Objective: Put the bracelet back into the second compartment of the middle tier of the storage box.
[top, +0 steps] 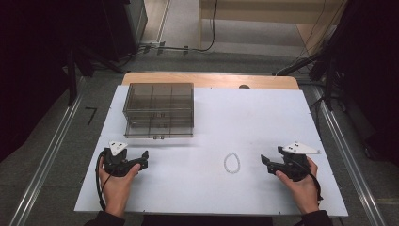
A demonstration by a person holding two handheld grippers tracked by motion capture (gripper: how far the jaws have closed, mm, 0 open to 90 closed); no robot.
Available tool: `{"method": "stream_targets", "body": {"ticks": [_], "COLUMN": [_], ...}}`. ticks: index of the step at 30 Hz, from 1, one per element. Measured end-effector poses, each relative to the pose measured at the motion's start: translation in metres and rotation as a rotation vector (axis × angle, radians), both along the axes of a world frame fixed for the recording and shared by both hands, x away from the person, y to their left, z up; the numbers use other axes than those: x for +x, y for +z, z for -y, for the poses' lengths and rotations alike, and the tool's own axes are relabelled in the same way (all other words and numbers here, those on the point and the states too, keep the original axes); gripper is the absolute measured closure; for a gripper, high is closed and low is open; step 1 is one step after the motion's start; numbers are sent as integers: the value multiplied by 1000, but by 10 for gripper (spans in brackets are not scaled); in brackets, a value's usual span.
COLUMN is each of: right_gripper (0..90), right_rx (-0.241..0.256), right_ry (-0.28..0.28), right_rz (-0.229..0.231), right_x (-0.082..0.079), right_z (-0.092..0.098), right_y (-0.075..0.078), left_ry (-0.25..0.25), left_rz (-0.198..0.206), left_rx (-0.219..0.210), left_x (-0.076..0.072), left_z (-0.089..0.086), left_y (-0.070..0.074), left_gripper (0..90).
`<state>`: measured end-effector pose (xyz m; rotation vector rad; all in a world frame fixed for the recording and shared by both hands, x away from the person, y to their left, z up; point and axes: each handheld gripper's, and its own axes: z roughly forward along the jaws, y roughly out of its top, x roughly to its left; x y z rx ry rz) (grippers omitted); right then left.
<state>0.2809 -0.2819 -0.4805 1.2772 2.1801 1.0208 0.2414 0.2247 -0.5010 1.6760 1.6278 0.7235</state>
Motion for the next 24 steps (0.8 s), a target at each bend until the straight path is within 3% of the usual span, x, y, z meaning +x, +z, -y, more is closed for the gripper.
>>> {"method": "stream_targets", "body": {"ticks": [24], "right_gripper": [220], "right_rx": [-19], "right_ry": [37], "right_rz": [-2], "right_x": [2], "right_z": [-17], "right_y": [-1], "left_ry": [-6], "left_rz": [-1], "left_rx": [-1], "left_x": [0], "left_z": [0], "left_y": [0], "left_gripper": [19]}}
